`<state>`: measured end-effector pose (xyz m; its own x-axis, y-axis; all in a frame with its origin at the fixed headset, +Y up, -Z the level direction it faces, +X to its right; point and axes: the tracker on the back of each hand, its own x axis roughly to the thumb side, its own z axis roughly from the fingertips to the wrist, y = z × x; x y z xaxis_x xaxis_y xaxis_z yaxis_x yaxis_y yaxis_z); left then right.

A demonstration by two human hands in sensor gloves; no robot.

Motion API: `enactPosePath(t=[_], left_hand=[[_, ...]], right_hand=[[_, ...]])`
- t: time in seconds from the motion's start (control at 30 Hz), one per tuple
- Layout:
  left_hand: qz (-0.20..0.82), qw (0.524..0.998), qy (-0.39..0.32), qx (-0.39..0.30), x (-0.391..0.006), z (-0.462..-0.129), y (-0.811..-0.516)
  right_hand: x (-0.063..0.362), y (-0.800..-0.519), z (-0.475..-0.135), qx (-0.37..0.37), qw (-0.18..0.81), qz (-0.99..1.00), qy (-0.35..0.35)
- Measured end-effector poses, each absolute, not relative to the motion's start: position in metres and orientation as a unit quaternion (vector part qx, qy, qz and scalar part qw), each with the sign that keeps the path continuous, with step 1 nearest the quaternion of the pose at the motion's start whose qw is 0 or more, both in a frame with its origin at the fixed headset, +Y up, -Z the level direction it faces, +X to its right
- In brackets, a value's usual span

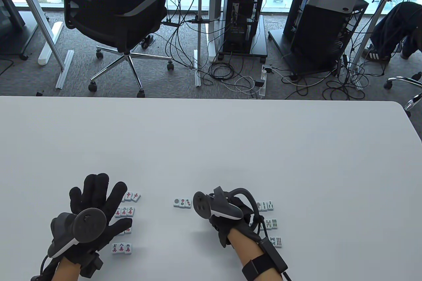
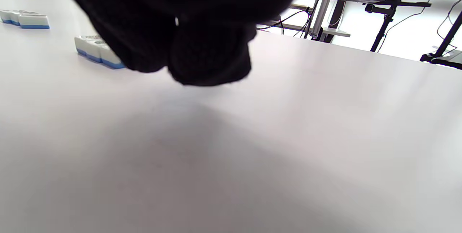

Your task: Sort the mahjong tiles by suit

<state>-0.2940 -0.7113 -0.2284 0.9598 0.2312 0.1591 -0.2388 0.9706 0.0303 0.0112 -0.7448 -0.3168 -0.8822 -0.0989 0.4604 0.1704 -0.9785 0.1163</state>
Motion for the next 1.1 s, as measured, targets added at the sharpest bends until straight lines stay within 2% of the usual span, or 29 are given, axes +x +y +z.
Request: enactPosePath(t=[0.3, 0.43, 0.67, 0.83, 1.1], left_hand=[[0.129, 0.988, -0.075, 0.031, -0.296, -0.228, -0.709], [0.129, 0.988, -0.076, 0.031, -0.296, -0.228, -0.709], [0.126, 0.989, -0.078, 0.029, -0.296, -0.227, -0.708], [0.128, 0.988, -0.077, 0.031, -0.296, -0.227, -0.708], [0.124, 0.989, -0.078, 0.029, -0.295, -0.227, -0.708]], right_hand=[[-0.023, -0.757, -0.329, -0.243, 0.074, -0.963, -0.094], [-0.026, -0.762, -0.33, -0.245, 0.08, -0.961, -0.101], [-0.021, -0.759, -0.324, -0.259, 0.084, -0.959, -0.071], [0.004, -0.743, -0.317, -0.246, 0.072, -0.964, -0.069], [0.07, -0.732, -0.302, -0.196, 0.098, -0.968, -0.123]])
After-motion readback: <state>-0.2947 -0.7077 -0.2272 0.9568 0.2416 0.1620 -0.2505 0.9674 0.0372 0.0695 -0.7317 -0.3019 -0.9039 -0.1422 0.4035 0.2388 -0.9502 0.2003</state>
